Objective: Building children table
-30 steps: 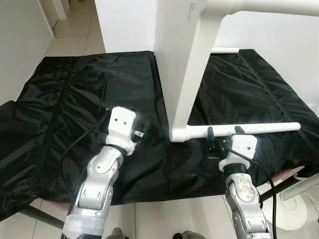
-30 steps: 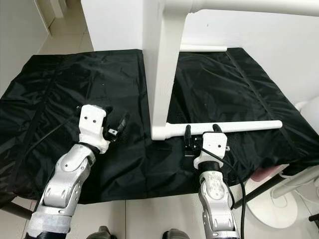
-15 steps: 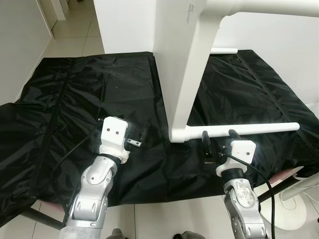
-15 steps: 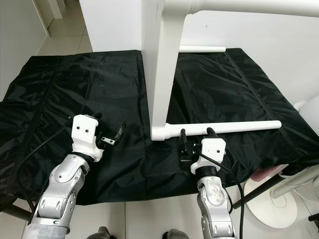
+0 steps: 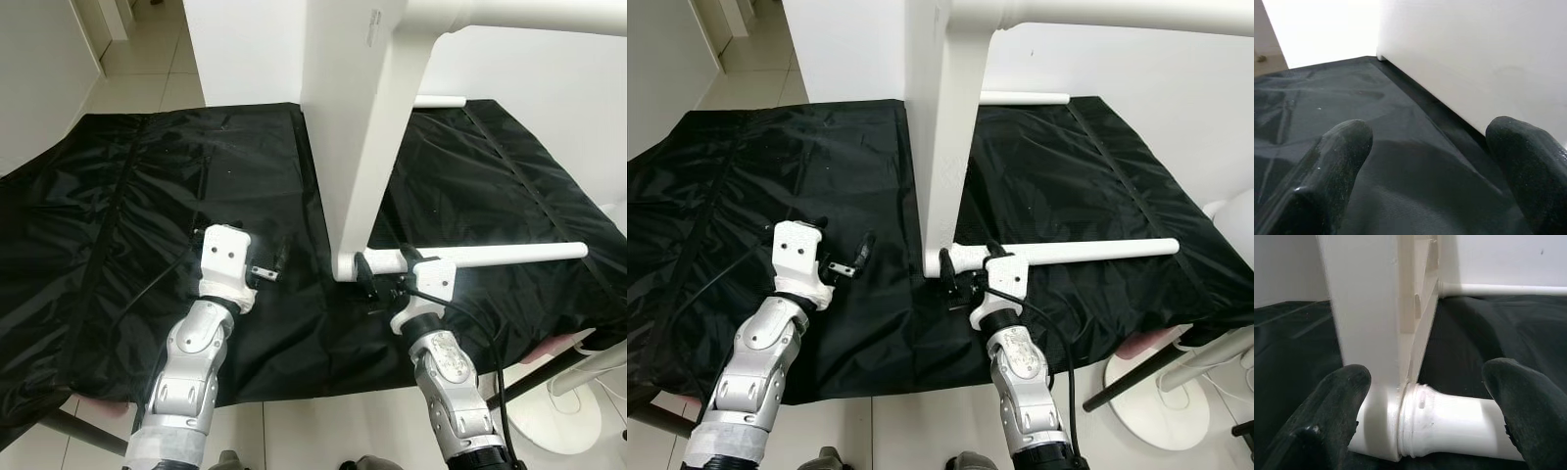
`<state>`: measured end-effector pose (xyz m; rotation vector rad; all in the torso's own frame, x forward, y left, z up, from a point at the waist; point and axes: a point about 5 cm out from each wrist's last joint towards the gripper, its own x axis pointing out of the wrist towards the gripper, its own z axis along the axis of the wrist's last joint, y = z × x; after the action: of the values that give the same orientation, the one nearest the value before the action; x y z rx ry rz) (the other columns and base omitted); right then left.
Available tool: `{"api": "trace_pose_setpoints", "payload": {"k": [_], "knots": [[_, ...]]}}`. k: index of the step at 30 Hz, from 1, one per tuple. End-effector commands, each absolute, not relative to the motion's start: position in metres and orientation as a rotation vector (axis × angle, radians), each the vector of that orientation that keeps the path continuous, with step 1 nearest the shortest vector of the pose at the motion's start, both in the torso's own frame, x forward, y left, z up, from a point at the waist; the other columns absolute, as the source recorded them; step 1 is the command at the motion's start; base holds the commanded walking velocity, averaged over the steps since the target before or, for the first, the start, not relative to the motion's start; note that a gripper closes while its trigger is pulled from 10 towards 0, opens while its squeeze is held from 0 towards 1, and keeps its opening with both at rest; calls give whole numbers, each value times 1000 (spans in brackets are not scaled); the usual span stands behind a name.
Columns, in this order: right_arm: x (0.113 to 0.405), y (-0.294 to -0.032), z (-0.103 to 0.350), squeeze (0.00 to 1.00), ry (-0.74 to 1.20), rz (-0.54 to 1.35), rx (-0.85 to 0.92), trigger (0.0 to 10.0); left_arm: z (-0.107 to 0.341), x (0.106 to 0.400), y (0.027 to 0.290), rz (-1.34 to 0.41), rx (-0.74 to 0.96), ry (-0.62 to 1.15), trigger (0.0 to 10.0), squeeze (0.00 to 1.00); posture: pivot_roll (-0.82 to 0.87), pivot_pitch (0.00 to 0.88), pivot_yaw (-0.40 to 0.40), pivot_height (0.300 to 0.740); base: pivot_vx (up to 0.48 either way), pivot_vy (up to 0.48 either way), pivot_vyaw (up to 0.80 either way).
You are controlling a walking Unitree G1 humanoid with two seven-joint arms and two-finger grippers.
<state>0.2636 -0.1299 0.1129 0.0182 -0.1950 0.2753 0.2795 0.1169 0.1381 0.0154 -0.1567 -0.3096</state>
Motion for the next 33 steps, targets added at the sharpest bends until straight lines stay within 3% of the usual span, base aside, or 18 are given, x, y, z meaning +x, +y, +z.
{"api": "trace_pose_setpoints", "payload": {"k": [1, 11, 21, 29, 33], "knots": [[261, -128, 108, 0, -180, 300, 5, 10000, 132, 278, 123, -216, 5, -138, 10000, 0, -21, 17, 13, 740, 0, 0, 0], [261, -123, 107, 0, -189, 357, -15, 10000, 132, 270, 114, -261, 49, -164, 10000, 0, -26, 30, 13, 740, 0, 0, 0], [276, -110, 109, 0, -206, 346, -7, 10000, 143, 276, 125, -298, 118, -210, 10000, 0, -1, 34, 4, 740, 0, 0, 0], [287, -88, 111, 0, -209, 402, 12, 10000, 146, 274, 124, -287, 141, -230, 10000, 0, 16, 27, -8, 740, 0, 0, 0], [281, -94, 108, 0, -206, 413, -3, 10000, 147, 274, 124, -283, 139, -236, 10000, 0, 19, 25, -21, 740, 0, 0, 0]]}}
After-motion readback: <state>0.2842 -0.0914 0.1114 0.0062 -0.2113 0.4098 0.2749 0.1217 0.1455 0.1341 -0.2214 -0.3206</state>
